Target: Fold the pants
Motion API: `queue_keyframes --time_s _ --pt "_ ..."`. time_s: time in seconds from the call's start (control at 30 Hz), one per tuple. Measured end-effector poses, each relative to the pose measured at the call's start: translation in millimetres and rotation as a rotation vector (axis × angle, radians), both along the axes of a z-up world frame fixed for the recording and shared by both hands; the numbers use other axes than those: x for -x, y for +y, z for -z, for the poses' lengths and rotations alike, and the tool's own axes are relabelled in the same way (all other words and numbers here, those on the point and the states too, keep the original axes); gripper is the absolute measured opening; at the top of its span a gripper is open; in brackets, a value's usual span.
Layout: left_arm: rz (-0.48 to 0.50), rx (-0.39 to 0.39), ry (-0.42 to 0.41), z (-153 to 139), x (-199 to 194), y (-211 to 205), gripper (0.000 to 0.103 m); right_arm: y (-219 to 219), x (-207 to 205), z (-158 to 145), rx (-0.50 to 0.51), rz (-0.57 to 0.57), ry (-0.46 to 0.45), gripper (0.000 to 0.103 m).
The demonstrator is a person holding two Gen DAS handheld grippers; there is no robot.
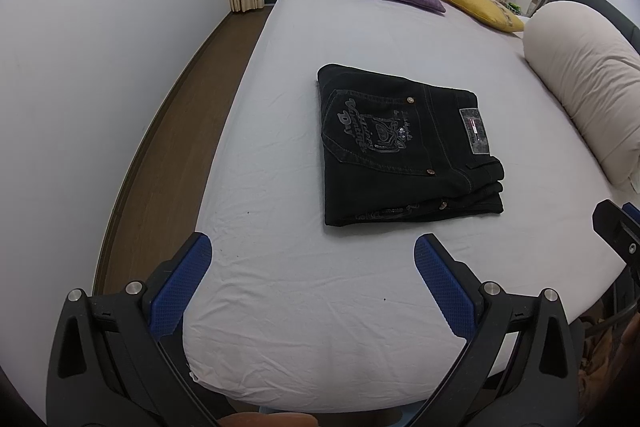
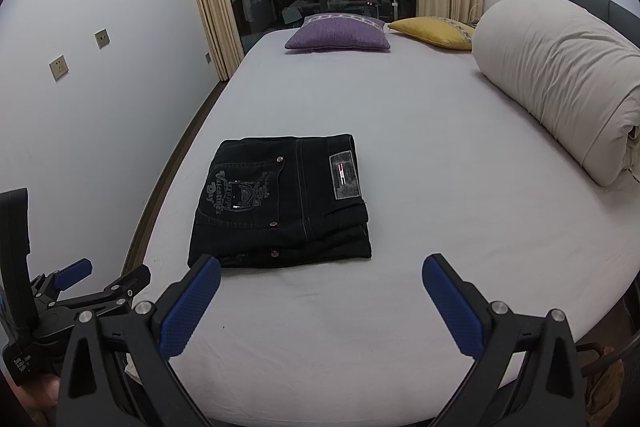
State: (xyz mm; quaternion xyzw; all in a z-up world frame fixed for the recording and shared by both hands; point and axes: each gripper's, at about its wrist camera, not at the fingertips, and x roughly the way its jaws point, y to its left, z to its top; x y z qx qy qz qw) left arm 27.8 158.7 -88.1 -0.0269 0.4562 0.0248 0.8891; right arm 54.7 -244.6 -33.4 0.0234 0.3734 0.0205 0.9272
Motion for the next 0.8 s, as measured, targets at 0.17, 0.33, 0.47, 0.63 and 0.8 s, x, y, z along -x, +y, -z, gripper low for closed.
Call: queue_keyframes --time_s 0.17,0.33,0.47,0.63,0.8 --pt "0.002 -0.002 0.0 1 1 1 0.103 5 7 2 -0.003 0.002 0.004 0.103" --pt "0.001 -0.003 0.003 1 1 0 0.103 8 12 3 -0.006 0.004 0.009 0.103" --pt "0.001 -0.005 0.003 1 2 1 0.103 10 15 2 -0.007 0.004 0.011 0.103" --pt "0.001 -0.007 0.005 2 2 1 0.103 7 11 2 -0.01 0.003 0.017 0.103" --pt "0.005 -0.016 -0.001 2 3 1 0.103 7 14 2 -0.014 0.005 0.02 0.103"
